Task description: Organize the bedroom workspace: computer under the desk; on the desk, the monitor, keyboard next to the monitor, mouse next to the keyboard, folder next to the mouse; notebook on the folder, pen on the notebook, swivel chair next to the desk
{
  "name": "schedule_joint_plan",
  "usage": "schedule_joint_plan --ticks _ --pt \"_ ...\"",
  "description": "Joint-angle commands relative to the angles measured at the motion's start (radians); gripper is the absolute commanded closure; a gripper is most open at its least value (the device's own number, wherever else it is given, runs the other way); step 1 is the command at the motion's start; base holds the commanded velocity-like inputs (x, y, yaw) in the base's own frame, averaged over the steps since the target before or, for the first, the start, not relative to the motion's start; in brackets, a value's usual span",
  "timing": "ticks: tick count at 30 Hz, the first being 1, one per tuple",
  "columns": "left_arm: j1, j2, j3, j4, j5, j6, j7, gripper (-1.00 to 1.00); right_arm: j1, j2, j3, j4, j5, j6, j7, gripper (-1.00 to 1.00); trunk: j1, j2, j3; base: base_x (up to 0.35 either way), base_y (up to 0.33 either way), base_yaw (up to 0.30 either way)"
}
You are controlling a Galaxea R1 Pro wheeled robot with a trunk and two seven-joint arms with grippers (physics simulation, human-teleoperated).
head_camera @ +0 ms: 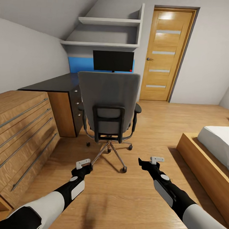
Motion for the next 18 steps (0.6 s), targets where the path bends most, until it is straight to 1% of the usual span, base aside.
schedule_joint_plan --ticks 1,5,8,12,13,18 --pt "-0.001 -0.006 -0.008 0.005 -0.005 -0.004 0.006 -1.0 -0.001 0.003 0.016 -0.001 -0.007 -0.004 -0.009 -1.0 0.0 0.0 -0.001 -0.025 -0.022 0.0" --pt "-0.001 -0.037 -0.008 0.023 -0.049 -0.004 0.007 -1.0 -0.001 0.029 0.052 -0.002 0.012 -0.004 -0.017 -1.0 0.0 0.0 -0.001 -0.015 -0.013 0.0" --pt "-0.001 -0.055 -0.008 0.033 -0.071 -0.004 0.009 -1.0 -0.001 0.053 0.073 -0.001 0.033 -0.004 -0.033 -1.0 0.0 0.0 -0.001 -0.007 -0.006 0.0" --pt "-0.001 -0.069 -0.008 0.042 -0.085 -0.005 0.009 -1.0 -0.001 0.084 0.089 0.001 0.07 -0.004 -0.069 -1.0 0.0 0.0 -0.001 -0.003 -0.003 0.0" --pt "-0.001 -0.073 -0.008 0.044 -0.089 -0.005 0.01 -1.0 -0.001 0.099 0.093 0.002 0.092 -0.004 -0.091 -1.0 0.0 0.0 -0.001 -0.001 -0.001 0.0" --pt "-0.001 -0.081 -0.009 0.045 -0.096 -0.004 0.01 -1.0 0.0 0.133 0.098 0.005 0.14 -0.004 -0.14 -1.0 0.0 0.0 -0.001 0.007 0.0 0.0"
